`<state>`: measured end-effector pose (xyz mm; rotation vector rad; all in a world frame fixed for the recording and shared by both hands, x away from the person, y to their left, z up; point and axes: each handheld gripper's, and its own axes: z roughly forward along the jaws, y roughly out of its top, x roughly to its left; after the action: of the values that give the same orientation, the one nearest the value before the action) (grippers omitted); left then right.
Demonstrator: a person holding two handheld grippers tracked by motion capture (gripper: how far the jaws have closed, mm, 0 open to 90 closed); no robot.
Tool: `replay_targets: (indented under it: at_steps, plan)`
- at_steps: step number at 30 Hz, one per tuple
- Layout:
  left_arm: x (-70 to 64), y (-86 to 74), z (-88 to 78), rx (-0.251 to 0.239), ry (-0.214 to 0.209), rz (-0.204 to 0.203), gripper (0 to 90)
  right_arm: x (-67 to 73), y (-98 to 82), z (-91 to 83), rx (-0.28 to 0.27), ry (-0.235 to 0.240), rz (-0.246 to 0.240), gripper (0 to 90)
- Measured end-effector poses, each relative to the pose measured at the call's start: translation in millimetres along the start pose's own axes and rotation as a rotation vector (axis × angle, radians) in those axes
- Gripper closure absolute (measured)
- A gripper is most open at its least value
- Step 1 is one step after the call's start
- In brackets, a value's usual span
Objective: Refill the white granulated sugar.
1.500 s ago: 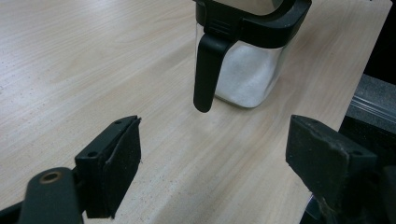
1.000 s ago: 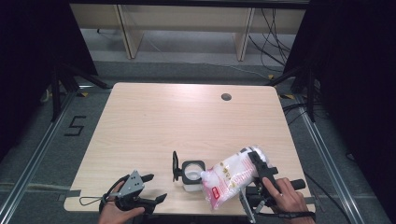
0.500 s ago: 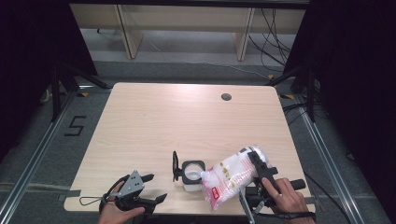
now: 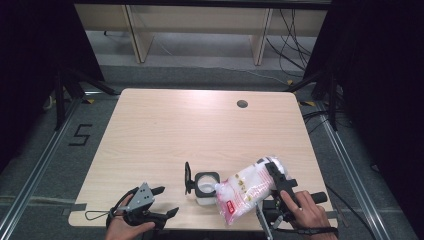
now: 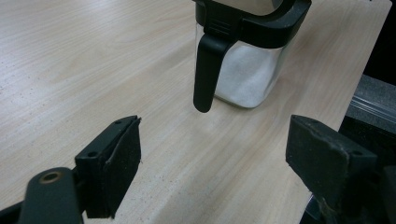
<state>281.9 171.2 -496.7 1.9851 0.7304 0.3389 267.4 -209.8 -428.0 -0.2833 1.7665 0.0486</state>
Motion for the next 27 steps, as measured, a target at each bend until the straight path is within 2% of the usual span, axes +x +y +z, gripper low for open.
replay_targets:
  at_steps: [11, 12, 13, 15, 16, 17, 20, 21, 23, 24, 25, 26, 27]
  plan:
    - [0.2, 0.1, -0.1, 0.0, 0.0, 0.002, 17.6, 0.0, 0.1, -0.4, 0.002, 0.001, 0.001, 37.5]
    - [-0.1, 0.0, 0.1, -0.001, 0.0, -0.004, 17.6, 2.2, -0.2, -0.8, 0.01, 0.005, 0.034, 37.5]
    - [-0.1, 0.0, 0.0, -0.001, 0.0, -0.002, 17.6, 2.7, -0.2, -0.7, 0.007, 0.002, 0.039, 37.5]
    - [0.0, 0.0, 0.1, -0.001, 0.0, -0.002, 17.7, 0.4, 0.3, 0.1, -0.009, -0.009, 0.008, 37.5]
    - [-0.1, 0.0, 0.1, -0.001, 0.0, -0.003, 17.6, -1.9, 1.3, -1.1, 0.0, -0.006, -0.015, 37.5]
    - [0.0, 0.0, 0.1, -0.001, 0.0, -0.003, 17.6, -1.2, 1.6, -2.3, 0.015, 0.001, -0.004, 37.5]
    - [0.2, 0.0, 0.0, 0.003, 0.002, 0.001, 17.6, -0.1, 1.8, -1.3, -0.01, -0.026, 0.006, 37.4]
    - [-0.1, 0.0, 0.1, -0.001, -0.001, -0.003, 17.6, -3.0, 2.5, -1.2, -0.018, -0.025, -0.032, 37.5]
    - [-0.1, 0.0, 0.2, -0.001, 0.0, -0.003, 17.6, -3.1, 3.0, -3.3, 0.009, -0.011, -0.026, 37.4]
    - [-0.1, 0.0, 0.2, -0.001, 0.0, -0.003, 17.6, -2.9, 2.8, -2.8, 0.006, -0.005, -0.024, 37.5]
    - [-0.1, 0.0, 0.1, -0.001, 0.0, -0.003, 17.6, -2.1, 2.1, -1.0, -0.021, -0.03, -0.022, 37.5]
    - [-0.1, 0.0, 0.1, -0.001, 0.0, -0.003, 17.6, -1.8, 2.1, -1.4, -0.014, -0.022, -0.018, 37.5]
    - [-0.1, 0.0, 0.1, -0.001, 0.0, -0.004, 17.6, 0.5, 1.6, -1.7, -0.008, -0.019, 0.016, 37.5]
